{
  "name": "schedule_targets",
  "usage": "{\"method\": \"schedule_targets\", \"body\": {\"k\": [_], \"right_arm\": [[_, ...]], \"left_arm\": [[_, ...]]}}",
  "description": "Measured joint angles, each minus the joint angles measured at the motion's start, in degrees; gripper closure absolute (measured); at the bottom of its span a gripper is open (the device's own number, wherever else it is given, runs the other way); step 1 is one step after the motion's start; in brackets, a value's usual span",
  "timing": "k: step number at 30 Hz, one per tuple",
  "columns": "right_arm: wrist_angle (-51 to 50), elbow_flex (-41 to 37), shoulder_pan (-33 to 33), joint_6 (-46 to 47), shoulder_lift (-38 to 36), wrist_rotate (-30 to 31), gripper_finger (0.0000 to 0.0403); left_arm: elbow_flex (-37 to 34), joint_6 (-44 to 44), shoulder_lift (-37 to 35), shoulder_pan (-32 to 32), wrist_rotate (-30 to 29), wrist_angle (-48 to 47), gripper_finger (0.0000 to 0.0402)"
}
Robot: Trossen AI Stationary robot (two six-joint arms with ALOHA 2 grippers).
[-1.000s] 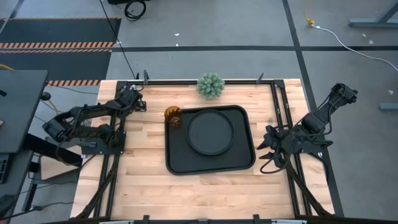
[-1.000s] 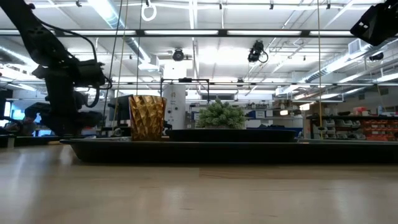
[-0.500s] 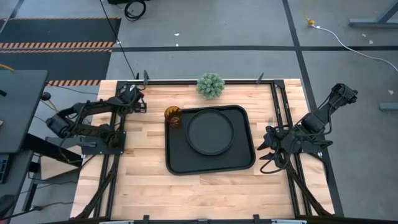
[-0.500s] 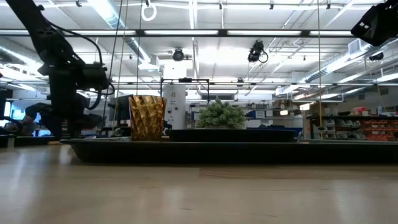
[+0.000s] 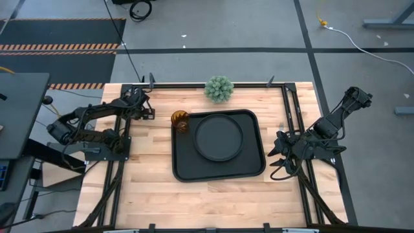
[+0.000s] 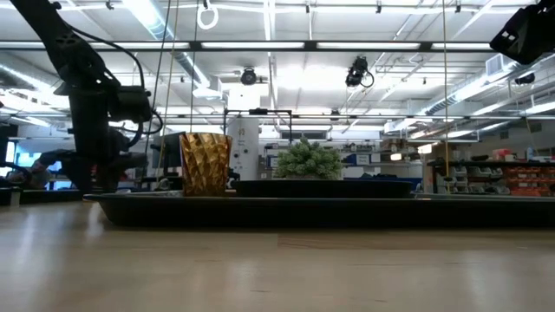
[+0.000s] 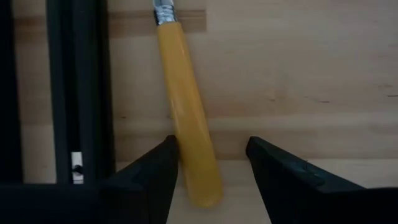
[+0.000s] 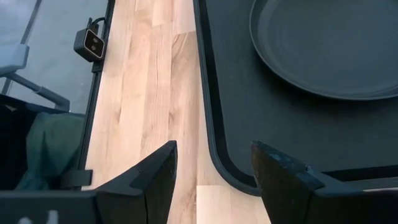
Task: Pick and place plate/cup/fork/spoon on tray
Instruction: Put the orange spoon on the black serving tray to the left of the black plate
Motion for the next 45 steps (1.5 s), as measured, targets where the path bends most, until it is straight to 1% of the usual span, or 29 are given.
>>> {"method": "schedule_targets", "body": {"k": [5,9,11,15,20,22,25,27,29,32,37,40,45], "right_arm": [[0.02,0.00,0.00,-0.05,0.00,0.00,0.0192],[0.02,0.00,0.00,-0.45,0.02,0.36,0.0193],[0.02,0.00,0.00,0.32,0.02,1.22,0.0192],[0.02,0.00,0.15,1.03,0.04,1.01,0.0192],[0.01,0.00,0.26,0.13,0.04,0.90,0.0192],[-0.12,0.00,0.26,0.11,0.04,0.90,0.0192],[-1.71,0.00,0.26,0.24,-0.10,-0.58,0.0192],[-3.16,0.00,0.28,1.38,-0.68,-1.53,0.0192],[-4.56,0.00,0.28,2.60,-1.71,-1.89,0.0192],[-5.65,0.00,0.28,3.88,-4.05,-1.70,0.0192],[-5.78,0.00,0.28,3.93,-8.45,-1.20,0.0192],[-5.78,0.00,0.28,4.04,-10.77,0.49,0.0192],[-4.68,0.00,0.28,4.07,-13.09,1.57,0.0192]], "left_arm": [[-0.08,0.02,-0.06,-0.04,0.54,0.63,0.0194],[-0.21,-2.72,-0.03,0.33,-3.08,1.82,0.0194],[-0.23,-3.99,0.10,0.40,-4.32,2.24,0.0201],[-0.45,-4.89,0.17,0.02,-5.45,3.02,0.0242],[-0.47,-6.08,0.22,0.11,-5.49,3.74,0.0313],[-0.47,-6.02,0.22,0.17,-6.54,3.57,0.0342],[-0.48,-4.61,0.24,0.10,-7.06,3.71,0.0378],[-0.56,-2.96,0.27,-0.63,-7.35,3.86,0.0394],[-0.58,-2.56,0.24,-1.50,-7.89,4.01,0.0396],[-0.58,-2.56,0.22,-3.10,-8.35,4.40,0.0390],[-0.56,-3.07,-0.59,-7.38,-8.09,3.95,0.0393],[-0.58,-4.80,-2.35,-10.40,-6.30,3.41,0.0398],[-0.58,-9.76,-7.01,-17.20,-6.00,0.65,0.0394]]}}
